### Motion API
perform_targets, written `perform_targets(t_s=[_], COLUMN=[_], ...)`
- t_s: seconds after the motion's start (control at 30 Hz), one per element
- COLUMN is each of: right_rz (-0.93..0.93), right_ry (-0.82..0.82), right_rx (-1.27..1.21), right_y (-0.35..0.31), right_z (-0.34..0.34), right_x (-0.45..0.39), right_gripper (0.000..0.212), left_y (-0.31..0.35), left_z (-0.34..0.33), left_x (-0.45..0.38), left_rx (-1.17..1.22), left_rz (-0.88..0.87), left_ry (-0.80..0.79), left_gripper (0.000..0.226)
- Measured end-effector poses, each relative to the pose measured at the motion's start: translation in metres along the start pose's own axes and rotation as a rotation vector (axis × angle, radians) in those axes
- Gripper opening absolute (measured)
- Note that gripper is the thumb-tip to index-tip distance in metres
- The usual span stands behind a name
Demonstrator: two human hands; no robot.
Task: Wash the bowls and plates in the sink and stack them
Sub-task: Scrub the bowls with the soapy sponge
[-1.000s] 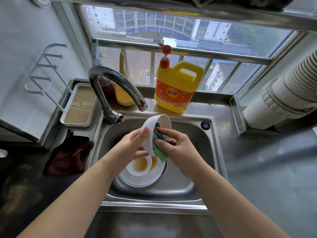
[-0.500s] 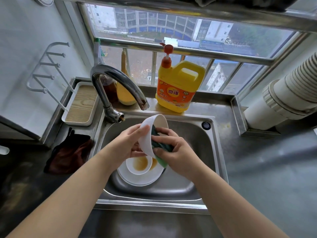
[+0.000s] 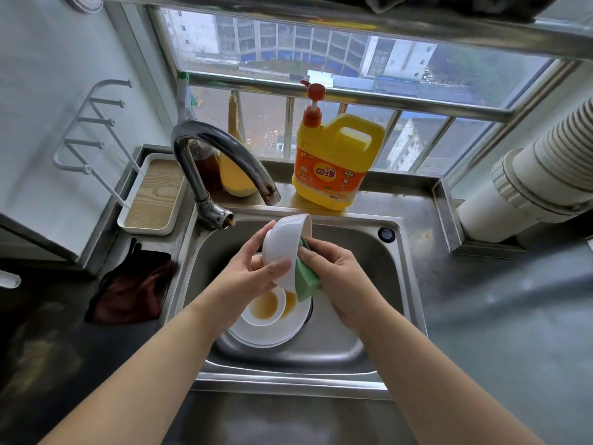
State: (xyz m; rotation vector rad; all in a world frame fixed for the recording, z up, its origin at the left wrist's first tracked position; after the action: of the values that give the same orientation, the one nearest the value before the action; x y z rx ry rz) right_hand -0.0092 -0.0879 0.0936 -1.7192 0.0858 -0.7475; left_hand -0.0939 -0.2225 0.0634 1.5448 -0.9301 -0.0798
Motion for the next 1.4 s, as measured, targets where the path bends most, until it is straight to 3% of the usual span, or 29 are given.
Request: perform_targets(t_s=[0.1, 0.2, 0.27, 0.37, 0.5, 0.67, 0.77, 0.93, 1.03, 1.13, 1.27, 1.4], right_rz=[0.133, 0.304, 0.319, 0.261, 0.099, -0.027, -0.008, 0.229, 0.309, 0.279, 0.076, 0.005], right_ry=[-0.034, -0.091, -0.083, -0.016, 0.05, 0.044, 0.021, -0.044, -0.039, 0.018, 0.06, 0.023], right_rx=[0.136, 0.353, 0.446, 0.392, 0.126, -0.061, -0.028, 0.279, 0.434, 0.373, 0.11, -0.01], right_y=[0.002, 0.0, -0.002, -0.002, -0.003, -0.003, -0.002, 0.004, 0.007, 0.005, -0.003, -0.005], right_z=[-0.001, -0.001, 0.0, 0.001, 0.002, 0.002, 0.001, -0.003, -0.002, -0.001, 0.001, 0.001], right_x=[0.003, 0.008, 0.008, 0.005, 0.002, 0.001, 0.003, 0.011, 0.013, 0.01, 0.006, 0.006], right_gripper=[0.028, 0.041, 0.04, 0.035, 0.027, 0.023, 0.017, 0.036, 0.037, 0.035, 0.024, 0.019], left_y=[0.006, 0.015, 0.018, 0.019, 0.012, 0.004, 0.003, 0.017, 0.019, 0.016, 0.01, 0.004], left_z=[0.0, 0.001, -0.002, -0.004, -0.002, -0.005, -0.004, -0.007, -0.004, -0.002, 0.0, 0.005], left_x=[-0.001, -0.001, -0.001, 0.0, -0.002, -0.003, -0.004, 0.0, -0.001, 0.002, 0.003, 0.001], left_rx=[0.039, -0.046, -0.137, -0.183, -0.128, 0.02, 0.051, 0.005, -0.083, -0.069, 0.04, 0.0], left_rz=[0.006, 0.04, 0.085, 0.117, 0.149, 0.091, 0.061, 0.126, 0.201, 0.239, 0.247, 0.158], left_ry=[-0.009, 0.005, 0.005, 0.009, 0.008, -0.022, 0.024, 0.041, 0.021, 0.043, 0.024, -0.009], left_gripper=[0.101, 0.067, 0.056, 0.064, 0.087, 0.081, 0.089, 0.057, 0.063, 0.075, 0.081, 0.082])
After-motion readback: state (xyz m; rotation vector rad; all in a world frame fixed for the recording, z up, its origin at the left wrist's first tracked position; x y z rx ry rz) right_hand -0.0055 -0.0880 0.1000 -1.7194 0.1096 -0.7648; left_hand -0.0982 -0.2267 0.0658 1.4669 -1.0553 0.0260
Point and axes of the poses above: each hand's wrist, its own x-axis away from the middle knuckle, its own z-axis out of the back of the hand, y = z × x, the point moved 2 cm from there along -x, towards the middle knuckle, and after that the axes turned 11 degrees about y, right-handed, at the moved point
